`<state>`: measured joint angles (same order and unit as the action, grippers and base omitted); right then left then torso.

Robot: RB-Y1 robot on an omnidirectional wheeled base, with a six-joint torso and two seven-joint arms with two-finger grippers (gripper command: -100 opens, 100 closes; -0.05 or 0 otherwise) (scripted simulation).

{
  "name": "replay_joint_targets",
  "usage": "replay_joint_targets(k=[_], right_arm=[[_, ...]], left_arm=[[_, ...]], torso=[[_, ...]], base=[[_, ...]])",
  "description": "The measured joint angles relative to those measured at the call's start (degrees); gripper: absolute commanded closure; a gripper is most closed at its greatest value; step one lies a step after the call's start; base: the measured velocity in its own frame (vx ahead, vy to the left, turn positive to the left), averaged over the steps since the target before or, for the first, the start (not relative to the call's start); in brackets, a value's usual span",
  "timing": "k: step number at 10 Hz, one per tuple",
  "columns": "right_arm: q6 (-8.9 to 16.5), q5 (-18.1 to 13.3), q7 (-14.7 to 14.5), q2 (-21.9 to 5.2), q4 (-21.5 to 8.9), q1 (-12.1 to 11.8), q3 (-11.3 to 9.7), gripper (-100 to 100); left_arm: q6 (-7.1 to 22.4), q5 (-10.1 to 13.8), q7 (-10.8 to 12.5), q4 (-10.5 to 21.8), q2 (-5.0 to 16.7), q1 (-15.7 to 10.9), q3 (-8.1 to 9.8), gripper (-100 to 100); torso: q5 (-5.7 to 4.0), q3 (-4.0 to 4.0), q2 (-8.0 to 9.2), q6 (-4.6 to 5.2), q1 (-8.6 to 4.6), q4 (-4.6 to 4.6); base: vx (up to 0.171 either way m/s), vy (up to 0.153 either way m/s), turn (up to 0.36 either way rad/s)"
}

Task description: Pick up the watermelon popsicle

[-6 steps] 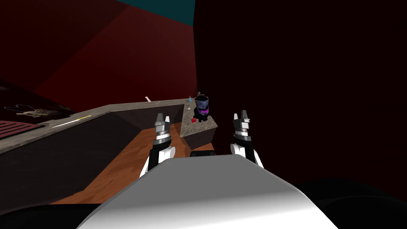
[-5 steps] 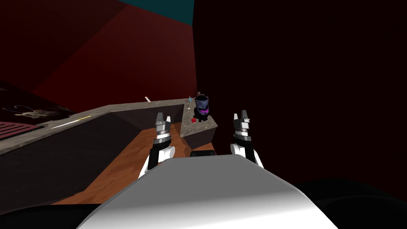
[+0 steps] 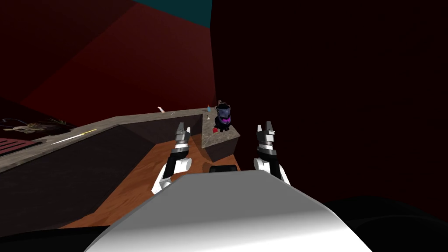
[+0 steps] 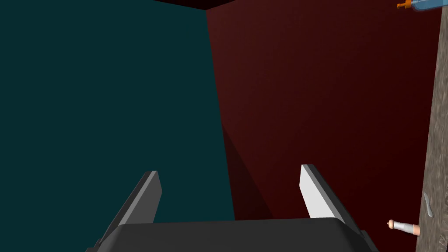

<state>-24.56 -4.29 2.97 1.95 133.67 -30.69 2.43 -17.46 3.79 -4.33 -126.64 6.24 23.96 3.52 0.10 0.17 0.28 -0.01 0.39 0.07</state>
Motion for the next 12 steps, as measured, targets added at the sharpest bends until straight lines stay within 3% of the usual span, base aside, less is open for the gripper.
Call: replay_joint_targets(k=[7,12], right_arm=[[0.0,0.0,0.0,0.0,0.0,0.0,0.0,0],[0.0,0.0,0.0,0.0,0.0,0.0,0.0,0]], left_arm=[[9.4,-0.9,5.1,4.1,2.8,-6.4,2.53,-100],[18.2,-1.8,9.3,7.5,4.0,-11.9,4.35,-100]], torso=[[-0.03,-0.03,-0.04,0.01,-0.1,-0.02],[-0.03,-0.05,-0.07,-0.01,-0.15,-0.02]], base=[[-0.064,0.063,-0.058],[-0.066,0.064,-0.086]])
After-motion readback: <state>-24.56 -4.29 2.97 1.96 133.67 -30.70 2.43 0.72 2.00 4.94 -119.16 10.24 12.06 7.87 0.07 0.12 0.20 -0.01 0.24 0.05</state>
